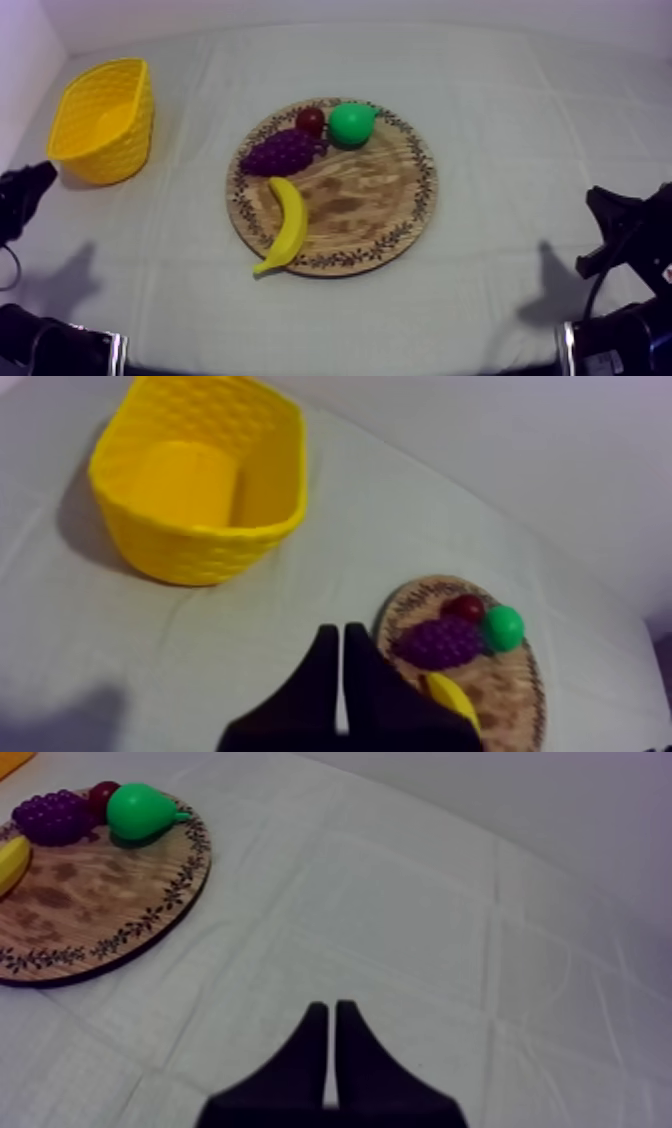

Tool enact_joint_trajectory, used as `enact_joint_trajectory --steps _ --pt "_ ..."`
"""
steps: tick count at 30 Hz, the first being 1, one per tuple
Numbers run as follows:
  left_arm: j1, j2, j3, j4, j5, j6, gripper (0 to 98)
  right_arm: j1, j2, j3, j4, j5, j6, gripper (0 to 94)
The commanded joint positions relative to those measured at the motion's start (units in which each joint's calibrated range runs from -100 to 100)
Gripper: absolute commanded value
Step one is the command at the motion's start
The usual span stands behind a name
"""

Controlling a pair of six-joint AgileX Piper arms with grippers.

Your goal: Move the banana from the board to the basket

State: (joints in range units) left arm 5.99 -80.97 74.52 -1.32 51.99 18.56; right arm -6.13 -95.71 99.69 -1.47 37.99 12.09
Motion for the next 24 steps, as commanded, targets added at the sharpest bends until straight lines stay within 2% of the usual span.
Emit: enact_joint_trajectory --steps 1,6,11,18,24 --pt "1.18 6.15 -14.43 0.59 3.86 0.11 0.1 0.00 -0.04 -0.03 -0.02 0.00 0.00 0.5" --pt "4.68 14.17 -31.53 1.12 12.47 2.91 0.2 0.00 -0.04 -0.03 -0.02 0.00 0.00 0.5" --pt "9.19 21.06 -42.29 0.47 18.03 7.15 0.4 0.00 -0.04 -0.03 -0.02 0.00 0.00 0.5" --pt "16.04 30.72 -46.65 -0.59 20.71 12.03 0.4 0.00 -0.04 -0.03 -0.02 0.00 0.02 0.5" --pt "23.87 37.80 -46.38 -2.11 19.42 15.97 0.4 0.00 -0.04 -0.03 -0.02 0.00 0.00 0.5"
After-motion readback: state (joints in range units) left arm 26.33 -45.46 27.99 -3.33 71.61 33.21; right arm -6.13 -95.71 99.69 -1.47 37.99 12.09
